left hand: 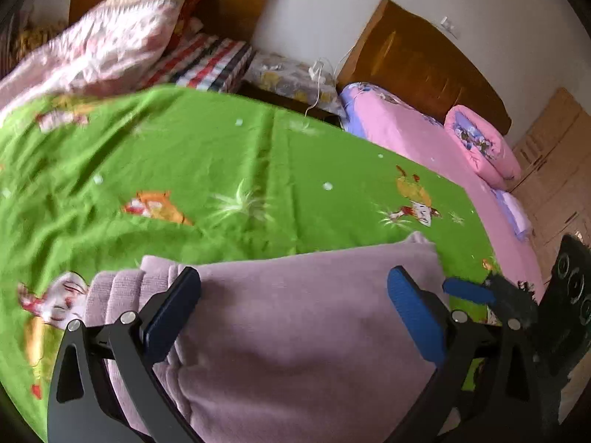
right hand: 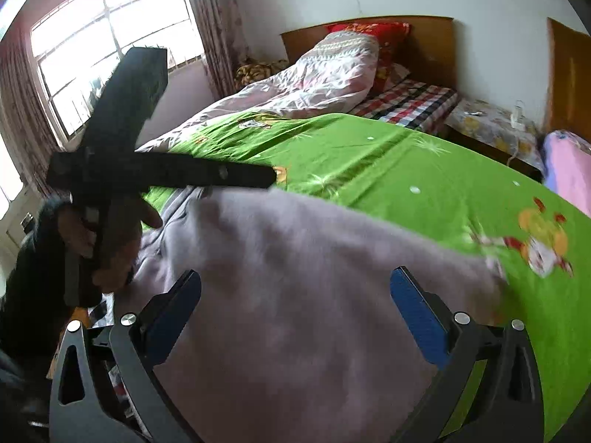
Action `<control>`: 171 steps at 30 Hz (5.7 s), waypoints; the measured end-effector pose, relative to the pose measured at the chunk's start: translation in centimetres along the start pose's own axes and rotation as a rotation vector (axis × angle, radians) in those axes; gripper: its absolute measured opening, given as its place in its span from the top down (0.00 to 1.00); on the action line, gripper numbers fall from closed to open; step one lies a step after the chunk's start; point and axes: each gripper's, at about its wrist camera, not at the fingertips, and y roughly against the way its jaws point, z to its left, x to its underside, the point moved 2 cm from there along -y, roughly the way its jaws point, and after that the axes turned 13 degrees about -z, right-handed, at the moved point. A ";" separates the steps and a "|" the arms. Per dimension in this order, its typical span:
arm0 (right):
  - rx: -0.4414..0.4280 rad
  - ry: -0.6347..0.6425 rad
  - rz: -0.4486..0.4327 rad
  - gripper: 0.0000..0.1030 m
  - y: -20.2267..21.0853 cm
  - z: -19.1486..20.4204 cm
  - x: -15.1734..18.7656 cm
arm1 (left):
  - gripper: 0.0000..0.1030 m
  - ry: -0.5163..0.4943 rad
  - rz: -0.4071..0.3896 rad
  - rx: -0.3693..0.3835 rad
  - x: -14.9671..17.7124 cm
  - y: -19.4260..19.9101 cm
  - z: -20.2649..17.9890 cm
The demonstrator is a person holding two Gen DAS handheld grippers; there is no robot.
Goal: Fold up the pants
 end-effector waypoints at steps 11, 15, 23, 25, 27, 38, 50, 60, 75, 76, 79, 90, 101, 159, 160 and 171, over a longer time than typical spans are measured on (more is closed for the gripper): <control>0.155 -0.088 0.036 0.05 -0.7 -5.5 0.8 | 0.02 0.092 -0.136 0.136 1.1 0.6 3.0; 0.021 -0.091 0.072 0.04 -2.2 -4.5 0.9 | 0.02 0.118 -0.138 0.159 1.0 0.6 3.4; 0.128 -0.145 -0.014 0.04 -0.5 -4.4 -0.4 | 0.02 0.100 -0.134 0.144 1.1 0.6 3.3; -0.036 -0.107 0.010 0.04 -0.6 -1.7 0.2 | 0.02 0.099 -0.134 0.144 1.1 0.6 3.3; 0.037 -0.034 0.084 0.04 -1.7 -1.1 1.8 | 0.02 0.097 -0.134 0.142 1.1 0.6 3.3; 0.182 -0.063 -0.046 0.04 7.8 1.5 3.7 | 0.02 0.024 -0.347 0.045 0.9 9.2 0.9; 0.310 -0.035 0.075 0.04 7.3 2.5 10.9 | 0.01 -0.286 -0.128 -0.397 11.3 10.7 2.1; 0.321 -0.117 -0.023 0.04 10.4 1.7 10.7 | 0.02 -0.162 -0.246 -0.342 10.1 14.4 3.2; 0.454 -0.116 -0.011 0.04 12.4 0.0 12.0 | 0.01 -0.386 -0.325 -0.727 10.8 13.8 -0.1; 0.470 -0.125 -0.029 0.04 12.9 -0.2 11.7 | 0.01 -0.422 -0.412 -0.893 10.3 14.9 -1.2; 0.454 -0.175 -0.127 0.04 14.8 -0.1 10.3 | 0.01 -0.393 -0.569 -0.949 8.5 18.3 -3.4; 0.423 -0.102 -0.354 0.04 17.5 4.6 6.8 | 0.01 -0.026 -0.523 -0.454 8.0 19.9 -3.8; 0.483 0.012 -0.119 0.04 14.2 6.4 11.4 | 0.01 -0.018 -0.310 -0.521 14.9 14.6 -3.1; 0.495 -0.056 -0.096 0.04 16.9 5.9 13.9 | 0.01 -0.290 -0.245 -0.404 16.7 13.6 -10.2; 0.495 -0.056 -0.095 0.04 16.9 5.9 13.9 | 0.01 -0.290 -0.244 -0.403 16.7 13.6 -10.2; 0.490 -0.053 -0.094 0.04 16.8 5.9 14.1 | 0.01 -0.290 -0.243 -0.402 16.7 13.5 -10.0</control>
